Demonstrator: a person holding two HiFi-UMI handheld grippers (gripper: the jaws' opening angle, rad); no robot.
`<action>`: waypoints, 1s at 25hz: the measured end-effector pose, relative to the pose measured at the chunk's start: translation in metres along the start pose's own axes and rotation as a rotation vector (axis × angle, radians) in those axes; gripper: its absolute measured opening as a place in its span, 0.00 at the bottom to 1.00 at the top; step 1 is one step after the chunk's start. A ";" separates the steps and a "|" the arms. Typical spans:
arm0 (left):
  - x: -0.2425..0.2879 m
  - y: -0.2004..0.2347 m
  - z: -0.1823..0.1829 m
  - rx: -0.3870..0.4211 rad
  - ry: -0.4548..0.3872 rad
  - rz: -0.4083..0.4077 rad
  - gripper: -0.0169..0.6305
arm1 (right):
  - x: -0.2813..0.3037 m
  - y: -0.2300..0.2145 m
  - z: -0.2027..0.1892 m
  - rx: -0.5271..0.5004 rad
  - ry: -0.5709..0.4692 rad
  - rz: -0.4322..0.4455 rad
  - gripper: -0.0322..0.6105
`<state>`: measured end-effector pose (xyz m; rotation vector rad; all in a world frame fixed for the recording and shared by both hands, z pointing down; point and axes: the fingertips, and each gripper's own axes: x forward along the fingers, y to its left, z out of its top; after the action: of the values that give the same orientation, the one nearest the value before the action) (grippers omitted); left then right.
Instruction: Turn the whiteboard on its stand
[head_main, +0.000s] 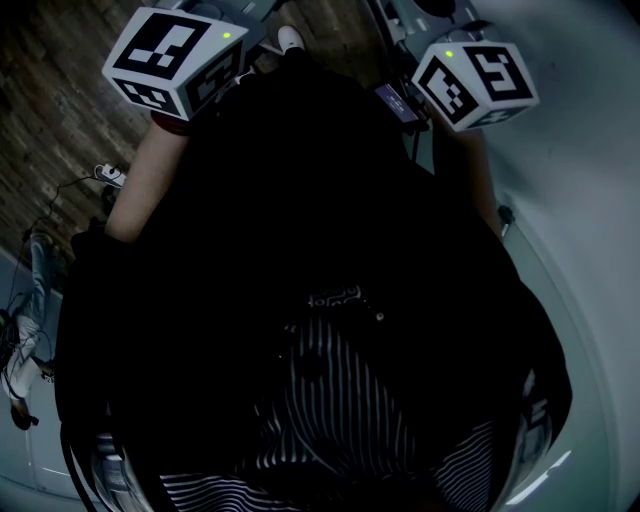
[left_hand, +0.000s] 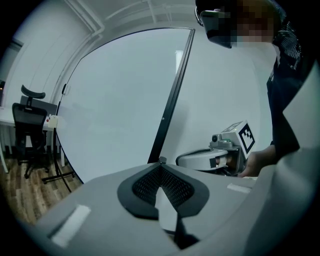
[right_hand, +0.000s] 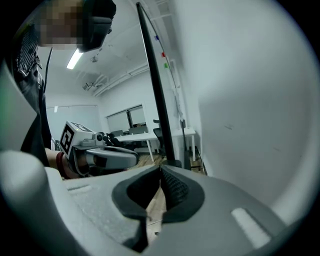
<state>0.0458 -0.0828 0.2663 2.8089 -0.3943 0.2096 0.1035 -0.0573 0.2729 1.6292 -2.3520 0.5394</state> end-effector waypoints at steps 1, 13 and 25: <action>0.000 0.000 0.002 -0.002 -0.002 -0.001 0.03 | 0.000 0.001 0.000 -0.002 0.003 0.001 0.06; -0.004 -0.001 -0.006 0.005 0.021 0.015 0.03 | 0.010 0.002 0.001 0.018 -0.013 0.028 0.19; -0.013 -0.007 -0.025 -0.046 0.000 0.030 0.03 | 0.004 0.003 -0.012 0.005 -0.013 -0.024 0.33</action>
<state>0.0332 -0.0652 0.2860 2.7593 -0.4360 0.2048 0.0986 -0.0547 0.2847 1.6660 -2.3397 0.5322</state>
